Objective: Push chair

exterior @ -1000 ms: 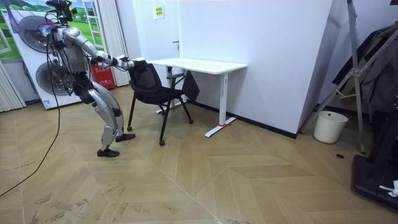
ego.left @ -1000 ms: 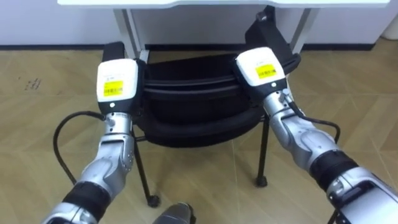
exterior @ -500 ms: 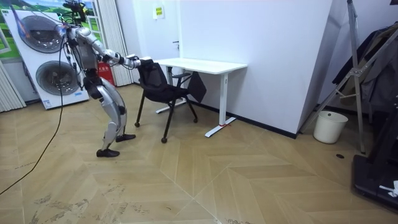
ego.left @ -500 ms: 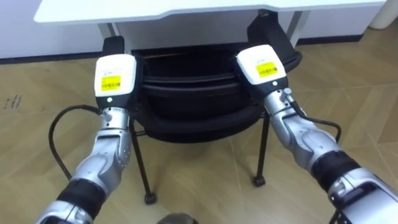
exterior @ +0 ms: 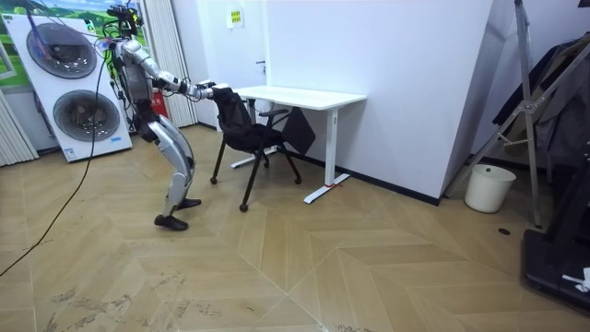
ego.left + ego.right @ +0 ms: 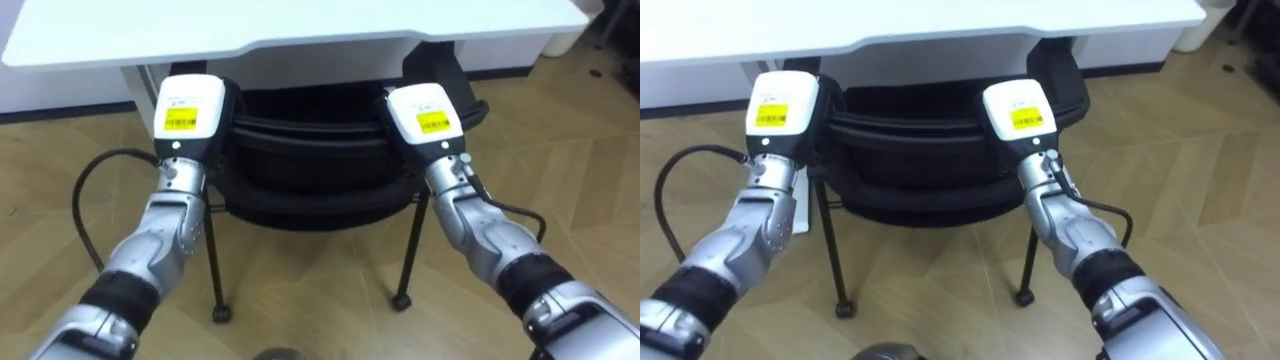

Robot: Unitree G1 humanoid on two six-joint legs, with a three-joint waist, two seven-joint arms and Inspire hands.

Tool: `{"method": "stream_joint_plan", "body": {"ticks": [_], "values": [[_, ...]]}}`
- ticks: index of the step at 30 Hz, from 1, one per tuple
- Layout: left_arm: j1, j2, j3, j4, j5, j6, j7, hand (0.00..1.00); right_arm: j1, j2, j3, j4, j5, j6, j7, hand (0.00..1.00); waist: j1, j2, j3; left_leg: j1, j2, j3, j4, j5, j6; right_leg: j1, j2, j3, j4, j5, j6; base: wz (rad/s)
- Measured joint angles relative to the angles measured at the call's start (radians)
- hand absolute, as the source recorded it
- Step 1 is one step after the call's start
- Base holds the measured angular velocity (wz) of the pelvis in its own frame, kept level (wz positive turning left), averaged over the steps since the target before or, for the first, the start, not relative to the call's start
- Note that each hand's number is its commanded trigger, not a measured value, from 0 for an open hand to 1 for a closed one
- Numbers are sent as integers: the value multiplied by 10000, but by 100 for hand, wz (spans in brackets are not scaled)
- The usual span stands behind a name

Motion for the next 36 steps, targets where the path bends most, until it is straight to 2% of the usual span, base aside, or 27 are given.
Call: {"method": "stream_joint_plan", "body": {"ticks": [2,3,4,6,8,10,14,20,21,22,23,24,27,29,31,34,36], "values": [[-38,8,13,-8,-38,62,60,100,-61,-33,-18,-84,-82,-3,44,100,-101,-46,-28,-107,-42,-22,-4,-4,-26,-190,152,-117,-1280,218,-120,3],[-37,8,16,5,-56,83,74,100,-79,-33,-18,-92,-102,-3,81,100,-138,-53,-32,-111,-58,-31,-4,-9,-38,-187,212,-116,-1492,333,-131,7],[-34,10,30,26,-98,107,141,100,-121,-34,-18,-106,-134,-11,136,100,-213,-138,-44,-131,-152,-38,-28,-7,-75,-179,310,-126,-1720,706,-222,8],[-38,-26,40,84,-146,128,269,100,-212,-45,-17,-108,-137,-17,214,100,-247,-186,-34,-134,-196,-61,-124,21,-142,-144,404,-92,-1851,717,-229,2],[-38,-80,39,109,-146,147,423,100,-258,-122,-16,-107,-134,-88,277,100,-278,-220,-15,-123,-196,-249,-355,163,-347,-46,567,-137,-2066,740,-296,5],[-36,-89,15,123,-146,169,514,100,-263,-145,-14,-116,-130,-124,290,100,-338,-246,-19,-122,-174,-380,-475,190,-388,3,658,-191,-2202,725,-363,12],[-23,-89,45,128,-144,184,604,100,-266,-155,-13,-218,-145,-106,351,100,-345,-321,-13,-70,-141,-454,-687,332,-632,17,711,-308,-2267,614,-520,4],[-8,-75,43,42,-142,245,612,100,-266,-192,-13,-401,-143,-19,601,100,-439,-396,6,-28,-130,-561,-825,441,-700,90,771,-334,-2343,443,-527,6],[-5,-75,42,38,-142,248,612,100,-266,-192,-12,-410,-143,-16,622,49,-443,-407,13,-13,-130,-560,-839,445,-705,94,769,-333,-2342,438,-531,0],[26,-76,42,3,-140,271,612,100,-266,-190,-12,-420,-144,-11,688,17,-444,-449,37,60,-148,-554,-901,464,-715,132,747,-323,-2344,426,-536,0],[68,-69,36,-60,-139,323,610,23,-260,-183,-5,-429,-143,-12,768,0,-445,-523,45,122,-179,-547,-973,481,-727,155,724,-317,-2342,394,-529,0],[85,-60,38,-103,-138,342,609,0,-258,-183,-5,-446,-143,-12,792,0,-444,-557,43,135,-188,-547,-1012,500,-734,155,716,-316,-2352,390,-530,0],[151,-72,35,-178,-129,414,612,0,-261,-174,-8,-469,-73,4,936,0,-455,-615,36,208,-191,-548,-1079,522,-754,198,713,-319,-2360,378,-553,0],[194,-247,43,-178,-288,545,618,0,-261,-133,-12,-499,336,176,1302,0,-483,-670,17,346,-209,-563,-1233,573,-781,326,727,-342,-2481,372,-552,0],[214,-390,164,-235,-625,593,622,0,-265,-118,-21,-516,451,289,1551,0,-463,-804,-44,395,-209,-569,-1426,667,-812,371,758,-369,-2632,414,-556,0],[326,-651,434,-332,-1020,602,623,0,-265,-116,-84,-540,648,318,1920,0,-451,-832,-45,592,-136,-642,-1632,730,-867,645,901,-451,-2974,532,-584,0],[394,-690,446,-366,-1089,607,621,0,-262,-112,-93,-529,682,389,2093,0,-451,-821,-47,739,-71,-673,-1796,760,-906,860,1012,-514,-3264,626,-606,0]]}}
